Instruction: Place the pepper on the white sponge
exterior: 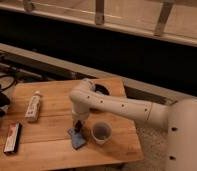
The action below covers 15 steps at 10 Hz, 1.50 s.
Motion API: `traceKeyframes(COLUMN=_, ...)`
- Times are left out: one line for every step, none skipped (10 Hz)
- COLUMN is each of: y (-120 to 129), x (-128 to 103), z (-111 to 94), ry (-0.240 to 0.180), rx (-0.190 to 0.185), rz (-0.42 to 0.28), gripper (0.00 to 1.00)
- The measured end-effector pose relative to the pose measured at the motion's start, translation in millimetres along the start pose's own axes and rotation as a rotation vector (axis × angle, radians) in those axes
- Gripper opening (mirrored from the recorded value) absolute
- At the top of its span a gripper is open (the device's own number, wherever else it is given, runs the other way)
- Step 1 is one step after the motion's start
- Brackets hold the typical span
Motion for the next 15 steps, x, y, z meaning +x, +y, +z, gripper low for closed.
traceKeyframes(y=7, x=-2, z=0, ry=-0.001, rx=-0.001, rz=-0.014, gripper=0.41)
traceKeyframes(y=15, x=-5, z=0, ry=-0.003, rx=-0.003, rz=-0.018, gripper=0.44)
traceKeyframes(y=22, x=-7, z=0, ry=-0.002, rx=-0.002, rz=-0.013, gripper=0.41)
traceKeyframes(y=21, x=-5, z=-1, ry=0.001, rx=0.003, rz=-0.011, gripper=0.34)
traceKeyframes(y=16, x=-2, z=-3, ry=0.002, rx=0.005, rz=-0.010, gripper=0.25)
traceKeyframes(y=8, x=3, z=-4, ry=0.004, rx=0.010, rz=-0.008, gripper=0.15)
traceKeyframes(y=-1, x=8, z=-5, ry=0.003, rx=0.008, rz=-0.008, gripper=0.08)
traceKeyframes(y=-3, x=8, z=-5, ry=0.002, rx=0.007, rz=-0.009, gripper=0.08)
traceKeyframes(y=0, x=8, z=-6, ry=0.001, rx=0.005, rz=-0.012, gripper=0.12)
traceKeyframes(y=7, x=4, z=-6, ry=-0.001, rx=0.003, rz=-0.017, gripper=0.20)
traceKeyframes(y=15, x=1, z=-5, ry=0.000, rx=0.004, rz=-0.020, gripper=0.21)
traceKeyframes(y=19, x=1, z=-5, ry=0.000, rx=0.003, rz=-0.020, gripper=0.19)
traceKeyframes(y=16, x=3, z=-6, ry=0.002, rx=0.007, rz=-0.019, gripper=0.19)
traceKeyframes(y=9, x=7, z=-8, ry=0.003, rx=0.009, rz=-0.015, gripper=0.19)
traceKeyframes(y=4, x=8, z=-9, ry=0.003, rx=0.012, rz=-0.016, gripper=0.23)
